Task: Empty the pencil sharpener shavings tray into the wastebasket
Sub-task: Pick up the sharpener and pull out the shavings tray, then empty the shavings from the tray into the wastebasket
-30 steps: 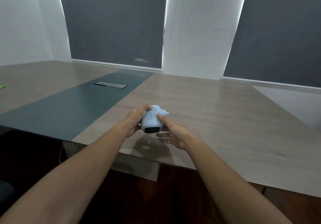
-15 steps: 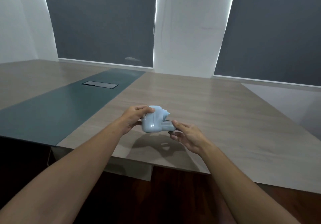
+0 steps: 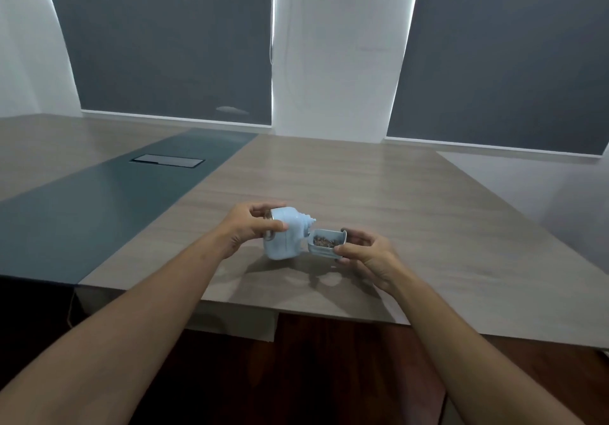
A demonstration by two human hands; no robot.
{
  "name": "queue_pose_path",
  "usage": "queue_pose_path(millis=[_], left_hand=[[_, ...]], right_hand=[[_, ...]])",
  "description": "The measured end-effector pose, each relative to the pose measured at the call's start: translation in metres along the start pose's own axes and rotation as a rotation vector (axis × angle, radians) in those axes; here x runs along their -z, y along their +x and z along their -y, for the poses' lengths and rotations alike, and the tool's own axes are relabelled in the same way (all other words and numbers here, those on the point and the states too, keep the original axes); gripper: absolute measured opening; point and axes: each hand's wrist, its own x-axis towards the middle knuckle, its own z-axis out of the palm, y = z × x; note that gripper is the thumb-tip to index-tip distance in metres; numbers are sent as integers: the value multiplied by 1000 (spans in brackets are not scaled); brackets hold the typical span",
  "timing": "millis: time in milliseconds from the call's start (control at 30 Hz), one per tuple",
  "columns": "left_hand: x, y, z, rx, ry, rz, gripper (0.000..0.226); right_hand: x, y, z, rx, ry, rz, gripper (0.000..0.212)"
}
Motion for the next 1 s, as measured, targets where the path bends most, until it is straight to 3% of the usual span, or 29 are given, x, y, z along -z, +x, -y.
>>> queue_pose_path(millis=[200, 433, 567, 667, 800, 1000], left_hand=[[-2, -2, 9, -16, 85, -103, 52], [-10, -10, 4, -17, 191, -128, 88], [-28, -15, -23, -66, 356, -309, 61], [-55, -24, -52, -218, 483, -371, 53], [-120, -34, -83, -404, 432, -256, 46], [-258, -75, -84, -351, 171, 130, 39]], right_hand=[[15, -6, 7, 27, -30, -41, 57], [25, -26, 22, 45, -40, -84, 58], [34, -47, 38, 91, 31, -111, 57], [50, -71, 54, 144, 47, -159, 54], [85, -111, 75, 202, 52, -226, 41], [160, -204, 80, 223, 75, -381, 33]])
